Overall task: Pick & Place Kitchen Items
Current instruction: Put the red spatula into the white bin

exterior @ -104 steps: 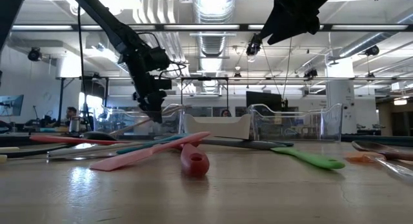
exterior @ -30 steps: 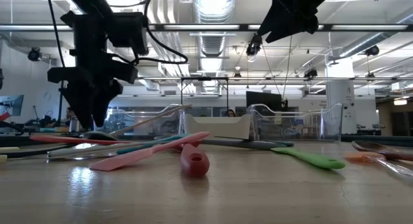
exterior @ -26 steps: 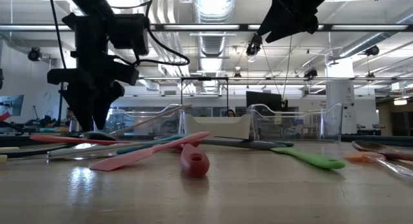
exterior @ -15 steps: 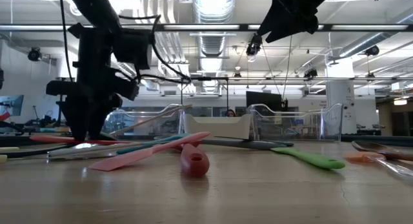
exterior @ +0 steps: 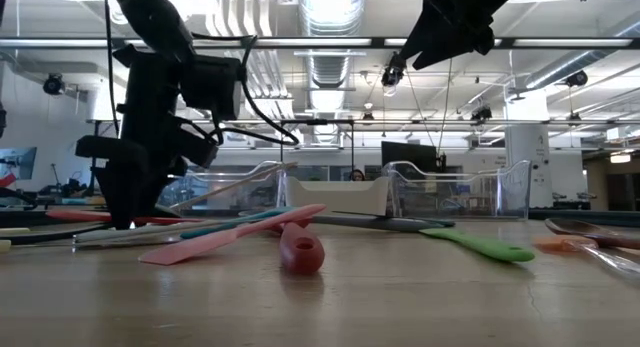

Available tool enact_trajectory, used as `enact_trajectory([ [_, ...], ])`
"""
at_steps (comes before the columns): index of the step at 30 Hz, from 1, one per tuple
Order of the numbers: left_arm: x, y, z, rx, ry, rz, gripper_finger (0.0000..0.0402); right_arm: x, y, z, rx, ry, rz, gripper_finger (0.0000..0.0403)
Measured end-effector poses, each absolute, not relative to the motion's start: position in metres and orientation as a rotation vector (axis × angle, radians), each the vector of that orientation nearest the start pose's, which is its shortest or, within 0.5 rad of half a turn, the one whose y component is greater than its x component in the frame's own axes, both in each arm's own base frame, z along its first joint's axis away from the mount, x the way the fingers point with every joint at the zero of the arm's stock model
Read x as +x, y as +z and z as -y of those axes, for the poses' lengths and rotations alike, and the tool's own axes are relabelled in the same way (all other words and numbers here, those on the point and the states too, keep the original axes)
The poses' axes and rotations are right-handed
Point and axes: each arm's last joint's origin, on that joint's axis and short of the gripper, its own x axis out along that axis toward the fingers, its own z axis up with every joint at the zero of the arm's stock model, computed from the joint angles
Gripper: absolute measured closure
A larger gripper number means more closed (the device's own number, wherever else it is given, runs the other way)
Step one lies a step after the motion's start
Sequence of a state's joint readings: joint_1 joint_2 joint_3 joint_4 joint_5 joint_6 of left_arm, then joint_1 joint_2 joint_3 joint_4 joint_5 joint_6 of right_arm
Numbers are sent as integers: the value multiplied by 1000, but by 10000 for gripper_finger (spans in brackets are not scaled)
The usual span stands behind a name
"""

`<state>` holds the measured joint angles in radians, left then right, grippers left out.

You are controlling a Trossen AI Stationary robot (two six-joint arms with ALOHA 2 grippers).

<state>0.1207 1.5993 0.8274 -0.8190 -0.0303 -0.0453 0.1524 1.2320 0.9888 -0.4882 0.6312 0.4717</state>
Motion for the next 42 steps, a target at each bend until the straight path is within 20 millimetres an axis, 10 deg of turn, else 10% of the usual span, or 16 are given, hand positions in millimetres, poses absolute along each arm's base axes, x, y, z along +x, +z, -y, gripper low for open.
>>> enact_trajectory([
  [11, 246, 145, -31, -111, 168, -1550, 369, 252, 283, -21, 161, -603, -559, 184],
  [31, 260, 208, -34, -51, 138, -1640, 369, 252, 279, -21, 165, -602, -551, 184],
  [42, 292, 279, -49, 133, 205, -1250, 369, 250, 278, -21, 158, -606, -573, 184],
])
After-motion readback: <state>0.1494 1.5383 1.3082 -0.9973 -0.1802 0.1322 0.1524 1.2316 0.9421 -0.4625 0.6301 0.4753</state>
